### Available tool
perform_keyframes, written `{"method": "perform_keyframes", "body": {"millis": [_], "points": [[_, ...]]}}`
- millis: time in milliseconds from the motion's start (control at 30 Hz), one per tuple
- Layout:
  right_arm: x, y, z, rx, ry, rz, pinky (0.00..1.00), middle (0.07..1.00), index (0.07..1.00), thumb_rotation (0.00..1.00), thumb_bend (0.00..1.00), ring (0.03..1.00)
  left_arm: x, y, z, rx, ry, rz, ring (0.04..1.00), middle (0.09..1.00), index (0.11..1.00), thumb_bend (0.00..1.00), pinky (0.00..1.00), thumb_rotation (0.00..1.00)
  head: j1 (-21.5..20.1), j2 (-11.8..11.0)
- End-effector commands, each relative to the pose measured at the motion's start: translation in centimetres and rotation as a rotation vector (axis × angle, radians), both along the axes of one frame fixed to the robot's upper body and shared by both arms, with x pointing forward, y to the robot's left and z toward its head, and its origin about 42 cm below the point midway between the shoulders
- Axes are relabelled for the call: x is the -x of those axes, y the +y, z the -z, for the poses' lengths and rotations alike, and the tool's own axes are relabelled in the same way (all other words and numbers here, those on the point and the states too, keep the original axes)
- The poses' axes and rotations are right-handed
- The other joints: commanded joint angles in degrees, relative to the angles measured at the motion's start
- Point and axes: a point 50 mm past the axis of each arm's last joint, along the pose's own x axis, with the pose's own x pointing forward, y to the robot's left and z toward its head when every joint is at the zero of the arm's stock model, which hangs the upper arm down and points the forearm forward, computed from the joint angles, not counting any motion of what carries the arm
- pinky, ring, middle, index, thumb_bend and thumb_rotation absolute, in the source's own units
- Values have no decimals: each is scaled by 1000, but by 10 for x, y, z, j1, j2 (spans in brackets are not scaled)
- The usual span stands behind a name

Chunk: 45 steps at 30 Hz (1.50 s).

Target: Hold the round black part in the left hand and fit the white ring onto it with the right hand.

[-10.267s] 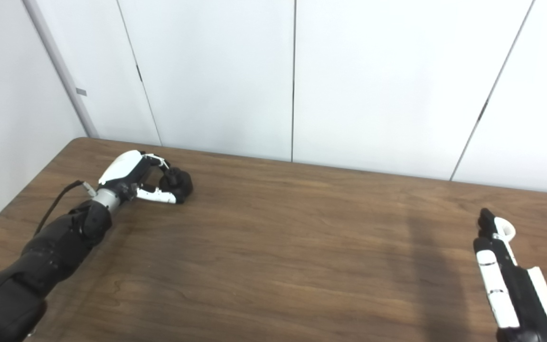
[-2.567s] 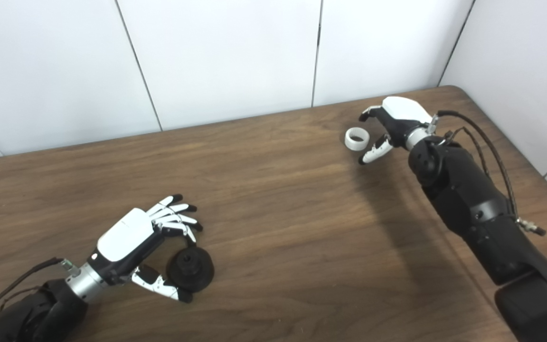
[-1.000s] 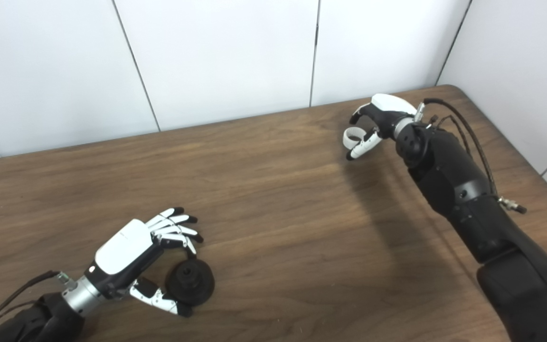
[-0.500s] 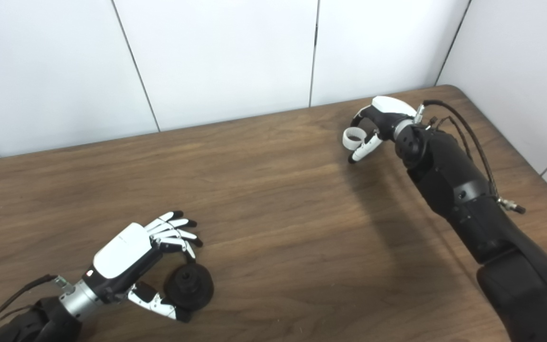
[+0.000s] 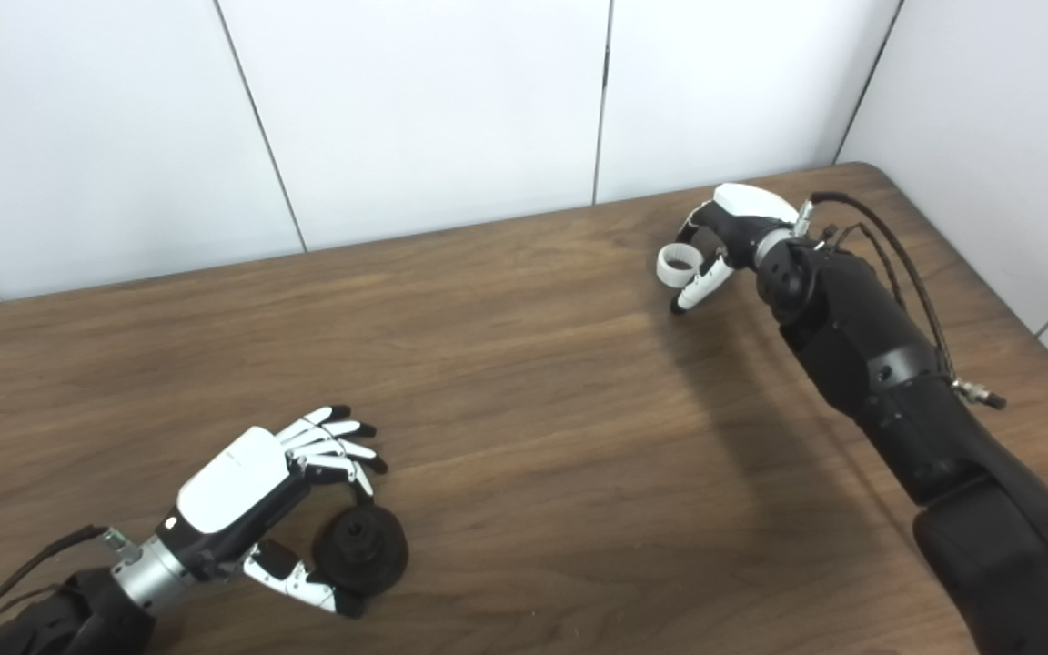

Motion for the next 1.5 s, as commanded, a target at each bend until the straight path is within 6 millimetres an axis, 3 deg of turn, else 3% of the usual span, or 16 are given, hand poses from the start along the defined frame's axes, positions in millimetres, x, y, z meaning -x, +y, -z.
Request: {"method": "perform_keyframes", "body": {"millis": [0, 300, 367, 467, 1167, 1333, 1467], "points": [[-9, -8, -32, 27, -98, 16, 1000, 931, 680, 206, 783, 1000, -4, 5, -12, 8, -42, 1, 869, 728, 483, 522, 955, 46, 0, 0], [-6, -10, -28, -8, -123, 16, 990, 908, 640, 208, 761, 1000, -2, 6, -12, 1, -50, 2, 868, 731, 483, 522, 951, 46, -1, 1], [-6, -11, -27, -27, -143, 13, 984, 897, 525, 160, 572, 1000, -2, 6, -12, 9, -50, 1, 864, 728, 483, 522, 944, 46, 1, -2], [-5, -11, -24, -44, -186, 9, 963, 876, 495, 144, 528, 999, -2, 5, -11, 12, -45, 0, 861, 726, 482, 522, 942, 46, 3, -2], [-8, -3, -21, -71, -247, -18, 982, 845, 486, 134, 523, 994, -3, 12, -10, 20, -43, -26, 856, 722, 482, 522, 935, 46, 8, -1], [-6, 12, -29, -59, -300, -128, 987, 829, 486, 133, 524, 993, -6, 10, -6, 14, -25, -31, 863, 728, 483, 522, 949, 46, 11, 0], [-1, 36, -40, -60, -340, -243, 996, 827, 486, 133, 524, 996, -8, 9, -1, 7, -12, -39, 867, 733, 483, 522, 955, 46, 11, -1]]}}
